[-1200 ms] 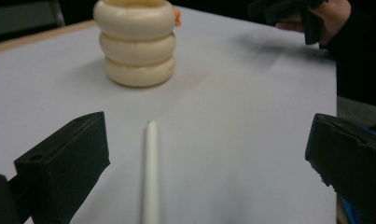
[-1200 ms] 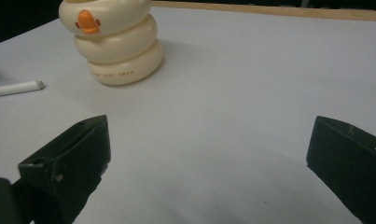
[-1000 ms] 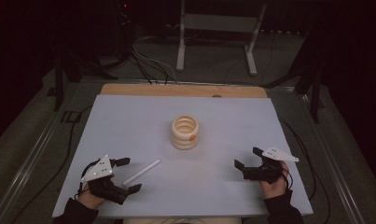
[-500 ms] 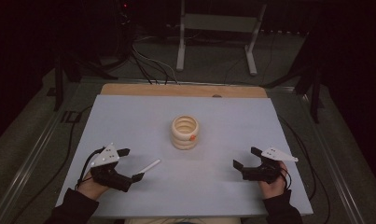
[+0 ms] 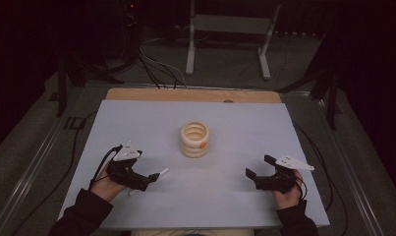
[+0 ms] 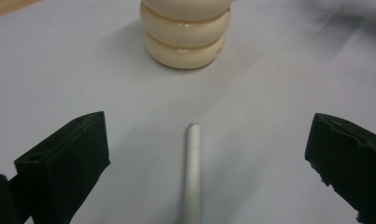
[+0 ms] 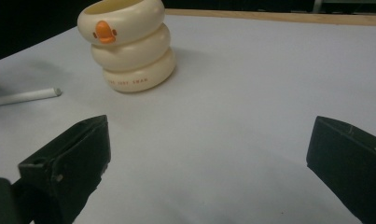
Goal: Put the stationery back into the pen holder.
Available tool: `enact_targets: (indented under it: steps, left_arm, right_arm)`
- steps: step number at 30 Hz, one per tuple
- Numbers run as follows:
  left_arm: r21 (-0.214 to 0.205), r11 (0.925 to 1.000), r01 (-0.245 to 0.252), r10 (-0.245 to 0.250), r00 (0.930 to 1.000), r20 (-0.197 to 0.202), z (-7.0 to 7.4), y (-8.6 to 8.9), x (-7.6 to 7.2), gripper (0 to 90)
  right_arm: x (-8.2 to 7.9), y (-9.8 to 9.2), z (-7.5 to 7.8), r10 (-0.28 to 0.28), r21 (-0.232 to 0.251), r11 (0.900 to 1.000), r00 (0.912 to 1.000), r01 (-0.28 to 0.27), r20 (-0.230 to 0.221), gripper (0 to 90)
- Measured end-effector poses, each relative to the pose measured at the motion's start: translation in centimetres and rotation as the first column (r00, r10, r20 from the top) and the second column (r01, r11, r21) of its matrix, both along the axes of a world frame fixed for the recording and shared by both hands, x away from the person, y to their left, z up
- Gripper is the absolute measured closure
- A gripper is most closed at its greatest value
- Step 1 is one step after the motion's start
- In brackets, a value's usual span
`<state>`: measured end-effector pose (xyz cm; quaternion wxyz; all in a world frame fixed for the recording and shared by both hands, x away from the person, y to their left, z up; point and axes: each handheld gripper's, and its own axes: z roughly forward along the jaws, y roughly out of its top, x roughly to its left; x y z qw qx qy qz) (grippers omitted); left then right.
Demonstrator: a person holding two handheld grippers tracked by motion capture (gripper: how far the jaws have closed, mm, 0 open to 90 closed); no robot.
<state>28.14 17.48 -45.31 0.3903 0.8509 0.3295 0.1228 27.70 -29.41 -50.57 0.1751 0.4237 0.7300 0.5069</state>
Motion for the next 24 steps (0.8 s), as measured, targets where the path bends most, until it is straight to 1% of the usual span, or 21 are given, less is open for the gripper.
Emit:
enact_targets:
  steps: [1, 3, 6, 7, 8, 9, 10, 11, 12, 13, 15, 16, 17, 19, 21, 22, 24]
  left_arm:
    - [0.005, 1.0, -0.005, 0.005, 1.0, -0.009, 0.0, -0.2, 0.2, 0.2]
    - [0.014, 0.9996, -0.026, 0.026, 0.9988, -0.041, -0.2, -0.6, 0.5, 0.3]
    - [0.029, 0.9988, -0.04, 0.042, 0.9966, -0.071, -0.6, -1.0, 0.8, 0.3]
    - [0.039, 0.9981, -0.046, 0.05, 0.9941, -0.096, -0.7, -1.1, 0.9, 0.2]
    - [0.038, 0.9979, -0.052, 0.056, 0.9918, -0.115, -0.8, -1.2, 1.0, 0.3]
    - [0.045, 0.9976, -0.053, 0.058, 0.9906, -0.123, -0.9, -1.2, 1.0, 0.3]
    - [0.055, 0.9968, -0.057, 0.065, 0.9879, -0.141, -0.9, -1.3, 1.1, 0.3]
    - [0.077, 0.9951, -0.061, 0.072, 0.9858, -0.152, -1.0, -1.4, 1.1, 0.3]
    - [0.09, 0.994, -0.062, 0.077, 0.9832, -0.166, -1.1, -1.5, 1.2, 0.3]
    - [0.103, 0.9935, -0.049, 0.067, 0.9815, -0.179, -1.2, -1.6, 1.2, 0.3]
    - [0.12, 0.992, -0.037, 0.062, 0.976, -0.209, -1.4, -1.6, 1.3, 0.3]
    - [0.14, 0.9899, -0.024, 0.055, 0.9725, -0.226, -1.5, -1.7, 1.3, 0.3]
    - [0.151, 0.9883, -0.021, 0.057, 0.9694, -0.239, -1.6, -1.7, 1.4, 0.3]
    - [0.161, 0.9869, -0.008, 0.051, 0.9623, -0.267, -1.9, -1.8, 1.6, 0.3]
    - [0.178, 0.9841, 0.0, 0.05, 0.9595, -0.277, -2.0, -1.8, 1.7, 1.6]
    - [0.18, 0.9836, 0.004, 0.048, 0.957, -0.286, -2.1, -1.9, 1.8, 2.5]
    - [0.197, 0.9803, 0.017, 0.043, 0.9531, -0.299, -2.2, -2.1, 2.0, 3.0]
  right_arm:
    - [0.0, 0.0, 0.0, 0.001, 0.001, 1.0, 1.0, -0.001, 0.001, 0.0]
    - [0.0, 0.0, 0.0, 0.002, 0.001, 1.0, 1.0, -0.002, 0.001, 0.0]
    - [0.0, 0.0, 0.0, 0.003, 0.0, 1.0, 1.0, -0.003, -0.002, 0.0]
    - [0.0, 0.0, 0.0, 0.002, -0.003, 1.0, 1.0, -0.003, -0.003, 0.0]
    - [0.0, 0.0, 0.0, 0.003, -0.002, 1.0, 1.0, -0.003, -0.005, 0.0]
    - [0.0, 0.0, 0.0, 0.004, -0.002, 1.0, 1.0, -0.004, -0.006, 0.0]
    - [0.0, 0.0, 0.0, 0.003, -0.003, 1.0, 1.0, -0.003, -0.005, 0.0]
    - [0.0, 0.0, 0.0, 0.004, -0.003, 1.0, 1.0, -0.004, -0.004, 0.0]
    - [0.0, 0.0, 0.0, 0.005, -0.002, 1.0, 1.0, -0.005, -0.004, 0.0]
    - [0.0, 0.0, 0.0, 0.005, -0.002, 1.0, 1.0, -0.005, -0.004, 0.0]
    - [0.0, 0.0, 0.0, 0.006, -0.003, 1.0, 1.0, -0.006, -0.004, 0.0]
    - [0.0, 0.0, 0.0, 0.006, -0.003, 1.0, 1.0, -0.006, -0.005, 0.0]
    - [0.0, 0.0, 0.0, 0.007, -0.004, 1.0, 1.0, -0.007, -0.005, 0.0]
    - [0.0, 0.0, 0.0, 0.008, -0.005, 1.0, 0.9999, -0.008, -0.007, 0.0]
    - [0.0, 0.0, 0.0, 0.008, -0.006, 0.9999, 0.9999, -0.008, -0.007, 0.0]
    - [0.0, 0.1, 0.0, 0.008, -0.006, 0.9999, 0.9999, -0.008, -0.007, 0.0]
    - [0.0, 0.0, 0.0, 0.009, -0.005, 0.9999, 0.9999, -0.009, -0.007, 0.0]
